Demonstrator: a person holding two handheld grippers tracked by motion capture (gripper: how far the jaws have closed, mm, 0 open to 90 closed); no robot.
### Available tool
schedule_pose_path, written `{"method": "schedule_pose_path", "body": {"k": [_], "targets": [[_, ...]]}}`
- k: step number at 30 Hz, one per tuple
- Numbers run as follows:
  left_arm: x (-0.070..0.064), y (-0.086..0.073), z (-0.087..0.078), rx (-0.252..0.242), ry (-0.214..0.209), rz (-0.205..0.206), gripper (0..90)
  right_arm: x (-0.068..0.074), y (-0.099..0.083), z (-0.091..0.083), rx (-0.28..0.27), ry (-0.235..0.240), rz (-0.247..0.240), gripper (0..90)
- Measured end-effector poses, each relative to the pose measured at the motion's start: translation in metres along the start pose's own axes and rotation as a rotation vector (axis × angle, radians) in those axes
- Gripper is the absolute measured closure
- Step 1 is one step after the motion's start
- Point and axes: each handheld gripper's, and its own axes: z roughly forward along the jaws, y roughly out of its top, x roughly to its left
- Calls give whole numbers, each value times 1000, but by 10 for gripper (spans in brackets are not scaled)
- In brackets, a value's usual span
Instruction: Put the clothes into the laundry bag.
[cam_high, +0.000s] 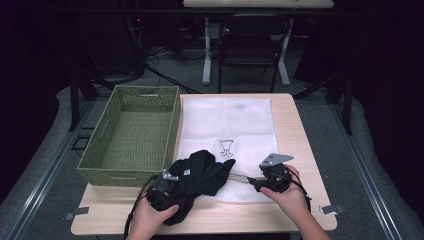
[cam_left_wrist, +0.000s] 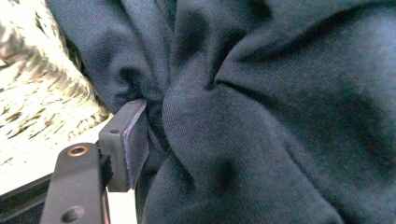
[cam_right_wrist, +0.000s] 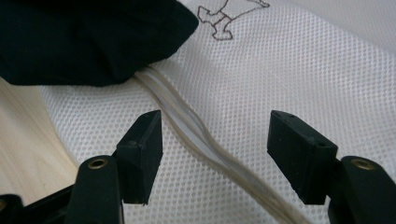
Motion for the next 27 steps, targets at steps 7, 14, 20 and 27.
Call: {"method": "schedule_pose_path", "body": {"k": [7,14,20,27], "targets": [[1,-1,3,-4,3,0,358,-5,26,19,28,14,-41,359],[1,-2,4,-5,30,18,455,-6,46,33,12,38,-39,417],[1,-5,4,-22,38,24,467,-6,50,37,-14,61,-55,449],[1,-7,4,-50,45,17,491,-1,41,37,-3,88,-99,474]]}}
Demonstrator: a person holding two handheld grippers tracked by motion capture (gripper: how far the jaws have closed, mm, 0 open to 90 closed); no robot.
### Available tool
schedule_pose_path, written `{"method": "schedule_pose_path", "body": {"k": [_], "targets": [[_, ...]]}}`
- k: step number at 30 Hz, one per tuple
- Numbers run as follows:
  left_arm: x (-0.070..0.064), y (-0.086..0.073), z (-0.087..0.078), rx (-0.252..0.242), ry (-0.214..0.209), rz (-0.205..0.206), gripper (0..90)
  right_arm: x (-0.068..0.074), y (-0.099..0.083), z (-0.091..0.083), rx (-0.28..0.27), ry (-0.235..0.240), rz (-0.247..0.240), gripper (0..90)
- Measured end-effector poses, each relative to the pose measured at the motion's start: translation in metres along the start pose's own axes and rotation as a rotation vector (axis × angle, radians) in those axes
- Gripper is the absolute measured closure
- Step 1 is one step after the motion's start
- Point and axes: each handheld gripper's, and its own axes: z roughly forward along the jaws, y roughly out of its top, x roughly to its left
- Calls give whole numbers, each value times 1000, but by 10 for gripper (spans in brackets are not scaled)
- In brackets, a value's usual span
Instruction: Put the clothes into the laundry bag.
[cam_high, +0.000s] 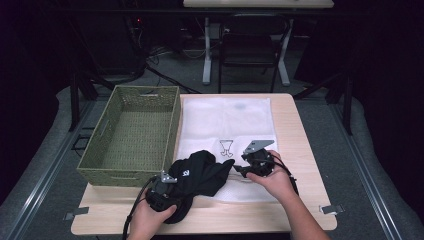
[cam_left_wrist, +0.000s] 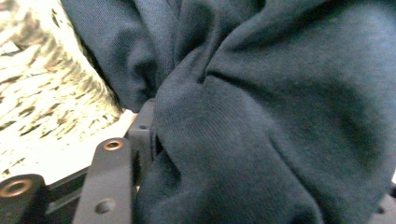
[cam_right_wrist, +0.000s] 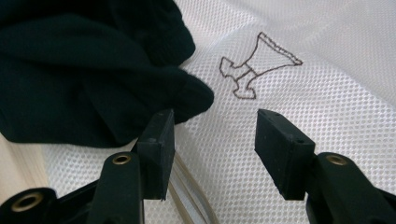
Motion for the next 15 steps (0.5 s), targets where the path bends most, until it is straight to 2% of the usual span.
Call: {"method": "schedule_pose_path", "body": {"k": [2,5,11,15], "targets": [[0,0,0,-5,-1,3,521,3,-3,2,22,-36,-32,468],[3,0,-1,-9,-12,4,572,5,-6,1,14,-18,-31,491],[4,1,-2,-8,-22,4,659,7,-8,1,0,-13,-45,516],[5,1,-4,-16,-34,-7,708,7,-11,4,23,-15,-55,521]]}}
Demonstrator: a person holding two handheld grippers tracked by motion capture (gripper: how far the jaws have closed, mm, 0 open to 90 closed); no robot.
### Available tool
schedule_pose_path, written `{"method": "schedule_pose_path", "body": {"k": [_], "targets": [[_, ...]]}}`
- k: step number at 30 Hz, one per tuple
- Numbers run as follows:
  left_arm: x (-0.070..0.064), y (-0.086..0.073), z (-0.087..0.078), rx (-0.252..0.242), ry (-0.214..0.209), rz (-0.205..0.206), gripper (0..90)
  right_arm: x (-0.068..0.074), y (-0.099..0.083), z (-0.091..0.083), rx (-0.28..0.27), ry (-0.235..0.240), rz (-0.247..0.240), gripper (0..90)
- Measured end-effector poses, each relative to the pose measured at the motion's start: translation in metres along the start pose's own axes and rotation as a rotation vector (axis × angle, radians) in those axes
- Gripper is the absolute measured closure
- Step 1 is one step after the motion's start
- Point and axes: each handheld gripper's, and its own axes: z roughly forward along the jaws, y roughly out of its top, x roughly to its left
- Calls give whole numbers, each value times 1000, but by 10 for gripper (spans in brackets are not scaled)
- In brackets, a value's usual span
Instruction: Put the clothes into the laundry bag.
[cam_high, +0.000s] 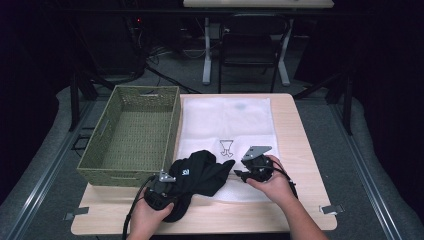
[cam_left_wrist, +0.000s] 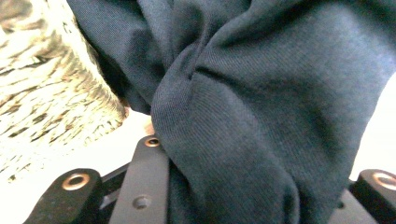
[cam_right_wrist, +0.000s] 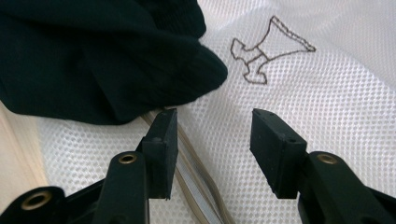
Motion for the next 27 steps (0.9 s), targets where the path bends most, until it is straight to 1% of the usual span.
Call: {"method": "schedule_pose_path", "body": {"k": [1,4,7,8,10,12,14,15,16,19,20,23,27], "targets": [[0,0,0,-4,-4,-3,716,0,-1,1,8,-5,-8,522],[1,0,-1,-14,-15,-11,732,-2,-2,1,10,8,-2,527],[0,0,-3,-21,-25,-10,743,-2,-4,2,19,15,2,532],[0,1,-4,-21,-29,-7,745,-2,-4,2,21,16,-7,533],[-1,1,-5,-28,-37,-10,748,-2,-5,3,26,19,-11,535],[-1,1,-6,-23,-43,-5,750,-2,-5,4,29,20,-11,535],[-1,1,-7,-32,-48,-10,751,-2,-5,5,30,23,-15,535],[-1,1,-8,-37,-54,-21,751,-1,-5,5,31,24,-18,536],[-1,1,-8,-45,-53,-23,752,-1,-5,6,35,22,-25,539],[-1,1,-11,-45,-60,-24,752,0,-6,8,42,25,-28,556],[-1,1,-11,-49,-57,-25,753,1,-6,8,45,26,-29,563],[-1,1,-13,-53,-61,-29,753,3,-6,11,55,30,-48,582],[-1,1,-13,-55,-66,-32,753,5,-7,14,63,21,-69,600]]}}
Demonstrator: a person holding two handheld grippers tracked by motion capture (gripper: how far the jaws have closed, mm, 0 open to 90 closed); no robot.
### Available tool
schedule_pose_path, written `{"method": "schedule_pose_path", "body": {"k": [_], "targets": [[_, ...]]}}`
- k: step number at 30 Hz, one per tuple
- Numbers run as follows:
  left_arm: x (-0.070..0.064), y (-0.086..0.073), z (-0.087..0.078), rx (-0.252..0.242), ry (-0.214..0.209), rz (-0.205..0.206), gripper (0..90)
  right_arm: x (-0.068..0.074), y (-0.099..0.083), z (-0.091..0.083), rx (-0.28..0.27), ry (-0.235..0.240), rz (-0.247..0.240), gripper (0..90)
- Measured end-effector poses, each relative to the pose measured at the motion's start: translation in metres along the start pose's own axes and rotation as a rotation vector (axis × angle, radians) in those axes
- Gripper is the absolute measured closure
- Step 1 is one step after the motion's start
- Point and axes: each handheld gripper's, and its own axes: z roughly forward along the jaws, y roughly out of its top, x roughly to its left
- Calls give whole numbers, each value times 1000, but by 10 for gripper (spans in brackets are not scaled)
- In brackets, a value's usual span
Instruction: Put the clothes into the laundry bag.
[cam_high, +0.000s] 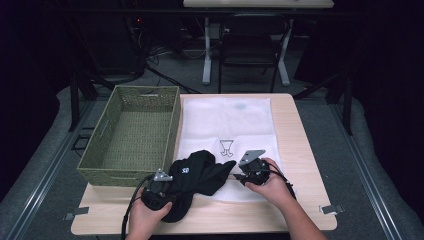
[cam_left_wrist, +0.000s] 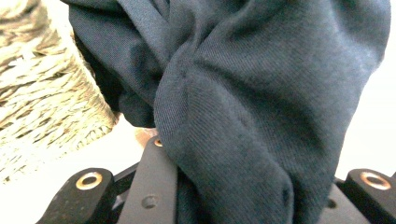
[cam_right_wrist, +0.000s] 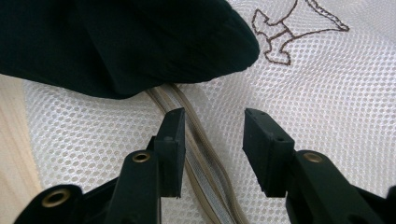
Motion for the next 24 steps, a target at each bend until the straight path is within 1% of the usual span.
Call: {"method": "schedule_pose_path", "body": {"k": [1,5,12,19,23,24], "targets": [[1,0,-1,5,-8,1,753,0,0,1,2,-3,-2,605],[1,0,-1,-2,-6,4,753,2,0,3,15,-7,-23,616],[1,0,-1,-1,-7,4,752,5,1,8,24,5,-29,628],[1,0,-1,3,-11,2,752,7,2,13,37,-5,-40,621],[1,0,0,1,-9,1,753,7,2,14,39,0,-41,663],[1,0,0,1,-9,1,753,7,3,14,43,3,-32,679]]}}
